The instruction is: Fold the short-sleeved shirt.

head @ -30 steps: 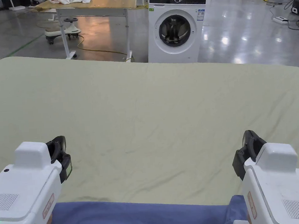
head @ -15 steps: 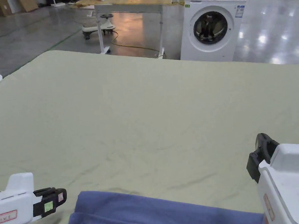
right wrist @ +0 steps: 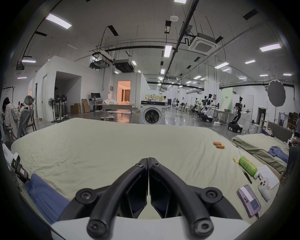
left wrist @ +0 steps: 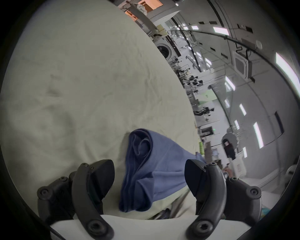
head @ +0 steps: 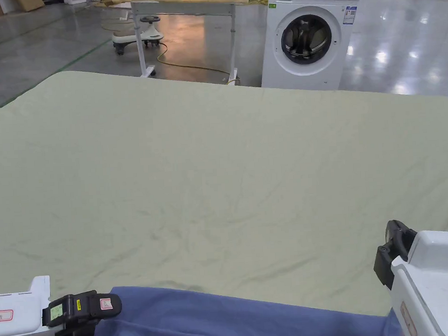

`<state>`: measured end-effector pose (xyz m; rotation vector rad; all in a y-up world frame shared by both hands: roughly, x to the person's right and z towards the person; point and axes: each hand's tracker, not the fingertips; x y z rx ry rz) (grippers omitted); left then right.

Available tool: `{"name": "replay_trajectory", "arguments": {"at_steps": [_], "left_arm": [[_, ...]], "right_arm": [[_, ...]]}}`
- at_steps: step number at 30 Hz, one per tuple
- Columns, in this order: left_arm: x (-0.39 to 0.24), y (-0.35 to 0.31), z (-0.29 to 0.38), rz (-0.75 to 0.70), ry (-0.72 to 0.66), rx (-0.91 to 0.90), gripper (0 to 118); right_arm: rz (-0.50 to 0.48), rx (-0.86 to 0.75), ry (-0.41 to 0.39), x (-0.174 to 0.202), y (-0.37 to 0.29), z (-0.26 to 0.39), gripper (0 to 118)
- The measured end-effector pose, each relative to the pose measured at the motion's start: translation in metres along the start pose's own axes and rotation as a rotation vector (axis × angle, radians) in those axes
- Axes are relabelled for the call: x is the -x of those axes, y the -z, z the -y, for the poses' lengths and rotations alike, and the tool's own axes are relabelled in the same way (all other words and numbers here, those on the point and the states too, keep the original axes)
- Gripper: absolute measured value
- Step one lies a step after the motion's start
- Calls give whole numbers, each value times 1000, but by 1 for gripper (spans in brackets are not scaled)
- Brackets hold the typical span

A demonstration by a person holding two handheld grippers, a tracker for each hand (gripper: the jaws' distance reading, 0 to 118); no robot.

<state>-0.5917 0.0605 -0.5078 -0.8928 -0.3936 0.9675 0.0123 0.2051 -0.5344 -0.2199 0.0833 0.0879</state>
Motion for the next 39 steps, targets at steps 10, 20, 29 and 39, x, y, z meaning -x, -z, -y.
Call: {"name": "replay_trajectory", "arguments": {"at_steps": [10,20,29,39], "left_arm": [[7,54,-1,0,-50,149,11],[-62,36,21,-109,95,80,3],[-112,-28,-2,-283,169,-19,3],[-185,-48,17,-410,240,-26,3]], "right_arm": [[43,30,32,-15,-5,2,0],[42,18,10,-21,-4,-6,0],[44,14,12,-27,-3,-9,0],[31,22,26,-28,0,-5,0]]}}
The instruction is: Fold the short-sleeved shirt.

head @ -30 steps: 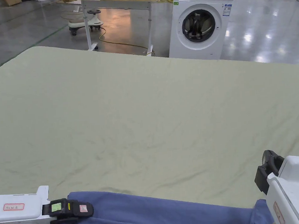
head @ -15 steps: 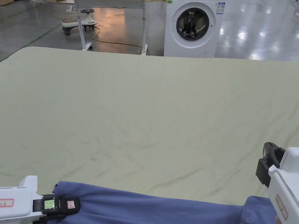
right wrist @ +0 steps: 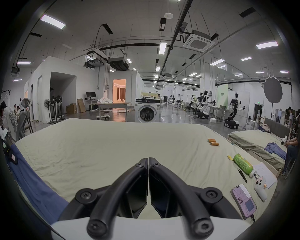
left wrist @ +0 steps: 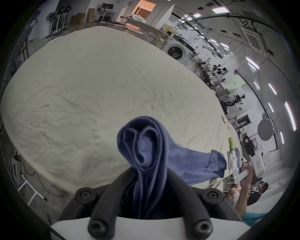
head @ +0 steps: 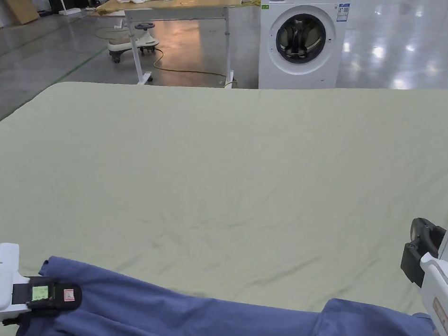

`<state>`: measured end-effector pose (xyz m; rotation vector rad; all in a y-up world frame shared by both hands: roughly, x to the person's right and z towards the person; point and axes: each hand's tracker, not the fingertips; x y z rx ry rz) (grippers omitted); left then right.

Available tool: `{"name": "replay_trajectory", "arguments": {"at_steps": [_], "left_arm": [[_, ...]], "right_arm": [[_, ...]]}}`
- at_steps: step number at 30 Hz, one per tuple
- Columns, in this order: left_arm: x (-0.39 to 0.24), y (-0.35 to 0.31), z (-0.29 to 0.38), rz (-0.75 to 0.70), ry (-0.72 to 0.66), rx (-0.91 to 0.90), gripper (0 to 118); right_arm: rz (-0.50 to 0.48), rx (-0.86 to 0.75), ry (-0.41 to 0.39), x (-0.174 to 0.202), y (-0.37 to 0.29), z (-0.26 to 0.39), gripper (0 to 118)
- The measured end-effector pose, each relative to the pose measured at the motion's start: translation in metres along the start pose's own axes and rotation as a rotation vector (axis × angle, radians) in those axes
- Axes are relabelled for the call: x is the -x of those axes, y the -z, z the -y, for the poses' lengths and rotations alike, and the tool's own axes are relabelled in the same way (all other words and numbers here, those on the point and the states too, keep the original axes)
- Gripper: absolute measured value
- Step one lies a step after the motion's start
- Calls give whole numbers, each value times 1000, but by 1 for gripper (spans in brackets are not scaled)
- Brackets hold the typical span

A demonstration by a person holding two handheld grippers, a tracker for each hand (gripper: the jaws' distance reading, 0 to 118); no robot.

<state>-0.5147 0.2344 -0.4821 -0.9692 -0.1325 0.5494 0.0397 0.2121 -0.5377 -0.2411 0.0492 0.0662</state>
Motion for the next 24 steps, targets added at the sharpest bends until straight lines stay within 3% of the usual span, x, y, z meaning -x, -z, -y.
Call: {"name": "replay_trajectory", "arguments": {"at_steps": [9,18,24], "left_arm": [[-64,40,-1,251,46,78,3],[-117,141,34,190,8,188,3],[-116,201,53,75,9,274,3]], "right_arm": [[-6,-13,6,-5,-7,-2,0],[27,-10,8,-19,-14,0,0],[48,9,8,-28,-16,6,0]]}}
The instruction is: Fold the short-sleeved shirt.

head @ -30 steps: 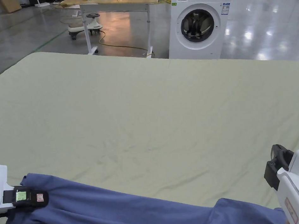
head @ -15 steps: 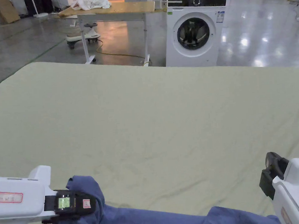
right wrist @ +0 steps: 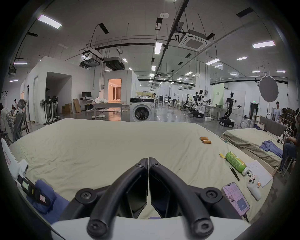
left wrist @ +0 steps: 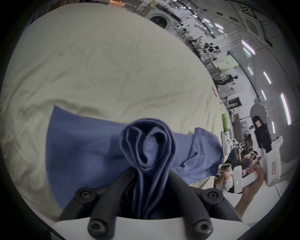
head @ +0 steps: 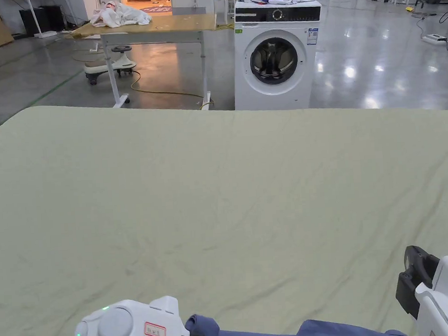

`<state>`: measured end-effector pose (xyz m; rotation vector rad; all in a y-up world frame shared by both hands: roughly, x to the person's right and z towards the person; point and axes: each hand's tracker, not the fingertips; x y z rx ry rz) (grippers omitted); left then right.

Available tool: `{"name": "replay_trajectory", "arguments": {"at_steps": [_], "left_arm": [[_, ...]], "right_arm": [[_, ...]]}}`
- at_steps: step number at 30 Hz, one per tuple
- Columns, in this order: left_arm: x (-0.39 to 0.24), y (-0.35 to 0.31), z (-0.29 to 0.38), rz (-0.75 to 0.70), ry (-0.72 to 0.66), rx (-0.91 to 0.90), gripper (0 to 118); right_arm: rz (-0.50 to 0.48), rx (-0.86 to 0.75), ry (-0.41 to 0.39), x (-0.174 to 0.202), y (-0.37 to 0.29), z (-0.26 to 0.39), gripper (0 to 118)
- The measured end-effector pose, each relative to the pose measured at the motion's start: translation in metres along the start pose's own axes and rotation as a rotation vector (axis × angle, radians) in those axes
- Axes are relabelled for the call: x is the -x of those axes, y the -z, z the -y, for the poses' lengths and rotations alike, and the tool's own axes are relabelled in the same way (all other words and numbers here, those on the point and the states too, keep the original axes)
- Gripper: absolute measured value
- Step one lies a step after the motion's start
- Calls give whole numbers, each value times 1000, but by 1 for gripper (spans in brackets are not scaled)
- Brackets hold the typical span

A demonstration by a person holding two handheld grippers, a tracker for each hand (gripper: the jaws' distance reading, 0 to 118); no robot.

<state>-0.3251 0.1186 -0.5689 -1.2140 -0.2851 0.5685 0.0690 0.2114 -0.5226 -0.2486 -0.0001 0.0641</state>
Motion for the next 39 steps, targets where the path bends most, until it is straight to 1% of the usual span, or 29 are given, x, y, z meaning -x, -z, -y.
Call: {"name": "replay_trajectory", "arguments": {"at_steps": [3,4,5,6,9,11,13,16,17,19,20,21,23,26,27,29,32,35,39], "left_arm": [[-6,8,5,-35,23,11,4],[-7,10,4,-42,22,9,5],[-6,10,3,-43,18,8,9],[-6,10,1,-42,6,6,16],[-13,5,1,10,-12,4,41],[-22,-2,3,14,-2,0,46],[-27,-12,2,18,25,-18,46],[-31,-28,1,59,49,-33,44],[-31,-33,1,86,49,-40,42],[-28,-41,3,162,26,-62,31],[-26,-43,5,181,19,-66,31],[-24,-43,6,169,13,-69,28],[-21,-42,11,115,34,-90,16],[-16,-31,19,-13,79,-60,11],[-17,-26,23,-34,101,-45,7],[-17,-17,30,-30,131,5,7],[-26,-4,42,49,163,70,7],[-36,10,51,98,193,75,7],[-44,32,58,75,211,75,6]], "right_arm": [[9,7,1,-3,0,3,0],[11,11,2,-4,0,4,0],[13,13,3,-4,1,4,0],[13,16,4,-4,1,5,0],[9,22,6,-4,1,7,0],[7,23,5,-4,0,8,0],[6,23,2,-5,-1,7,0],[9,21,-1,-7,-2,6,0],[10,21,-1,-8,-3,5,0],[9,17,2,-10,-5,5,0],[5,14,7,-11,-6,4,0],[-17,0,21,-12,-7,5,0],[-16,0,18,-12,-8,5,0],[-19,8,13,-12,-9,6,0],[-20,12,15,-12,-9,7,0],[-18,19,10,-12,-8,9,0],[-19,25,11,-12,-8,11,0],[-17,29,14,-12,-7,13,0],[-14,33,29,-13,-6,15,0]]}}
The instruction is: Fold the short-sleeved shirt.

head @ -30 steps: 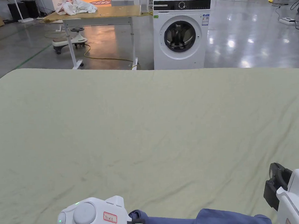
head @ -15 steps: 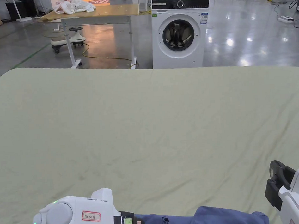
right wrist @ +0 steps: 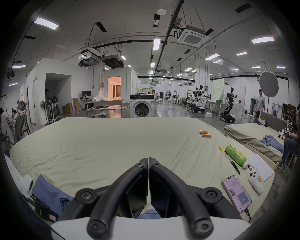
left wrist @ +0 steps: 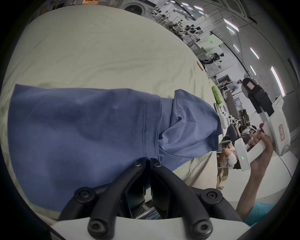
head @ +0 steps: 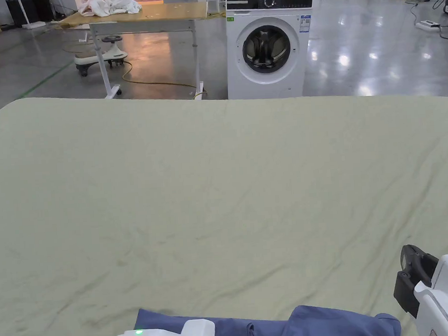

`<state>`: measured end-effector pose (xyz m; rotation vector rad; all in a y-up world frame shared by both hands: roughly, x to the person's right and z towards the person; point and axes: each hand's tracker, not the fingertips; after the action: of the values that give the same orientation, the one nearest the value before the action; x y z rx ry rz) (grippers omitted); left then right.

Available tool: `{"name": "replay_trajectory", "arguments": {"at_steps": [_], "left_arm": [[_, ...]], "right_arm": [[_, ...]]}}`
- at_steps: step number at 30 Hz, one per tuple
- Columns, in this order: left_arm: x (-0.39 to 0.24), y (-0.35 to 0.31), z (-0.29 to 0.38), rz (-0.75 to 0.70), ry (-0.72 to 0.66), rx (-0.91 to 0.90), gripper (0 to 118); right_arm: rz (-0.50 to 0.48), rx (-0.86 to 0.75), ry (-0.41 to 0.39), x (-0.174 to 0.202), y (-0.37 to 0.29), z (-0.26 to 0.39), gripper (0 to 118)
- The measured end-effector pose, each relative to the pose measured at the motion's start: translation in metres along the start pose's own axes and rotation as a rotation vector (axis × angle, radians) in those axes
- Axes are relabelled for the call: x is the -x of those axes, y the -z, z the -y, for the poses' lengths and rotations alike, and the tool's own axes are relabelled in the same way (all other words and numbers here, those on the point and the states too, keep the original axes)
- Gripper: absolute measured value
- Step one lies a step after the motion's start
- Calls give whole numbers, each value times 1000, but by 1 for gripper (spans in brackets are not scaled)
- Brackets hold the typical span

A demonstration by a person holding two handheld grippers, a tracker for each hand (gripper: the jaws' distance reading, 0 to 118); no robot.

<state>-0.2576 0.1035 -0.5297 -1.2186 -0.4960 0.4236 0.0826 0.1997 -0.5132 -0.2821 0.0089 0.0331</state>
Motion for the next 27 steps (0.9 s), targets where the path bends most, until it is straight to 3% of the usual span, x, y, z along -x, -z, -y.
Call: {"name": "replay_trajectory", "arguments": {"at_steps": [6,8,10,12,15,16,20,27], "left_arm": [[9,-6,1,19,-6,-17,7],[14,-24,0,28,-3,-32,13],[25,-52,-3,49,-20,-100,29],[42,-81,-6,85,-48,-166,33],[79,-117,-7,59,-71,-259,77],[92,-127,-6,29,-88,-289,83],[134,-145,0,30,-167,-319,86],[193,-107,14,284,-347,-224,83]], "right_arm": [[-3,-2,1,1,1,0,0],[-7,-4,-2,2,2,-2,0],[-12,-7,-1,3,3,-3,0],[-17,-12,-1,4,4,-4,0],[-26,-15,-4,6,6,-6,0],[-29,-16,-4,6,7,-6,0],[-41,-17,0,8,7,-8,0],[-42,-13,4,10,6,-9,0]]}}
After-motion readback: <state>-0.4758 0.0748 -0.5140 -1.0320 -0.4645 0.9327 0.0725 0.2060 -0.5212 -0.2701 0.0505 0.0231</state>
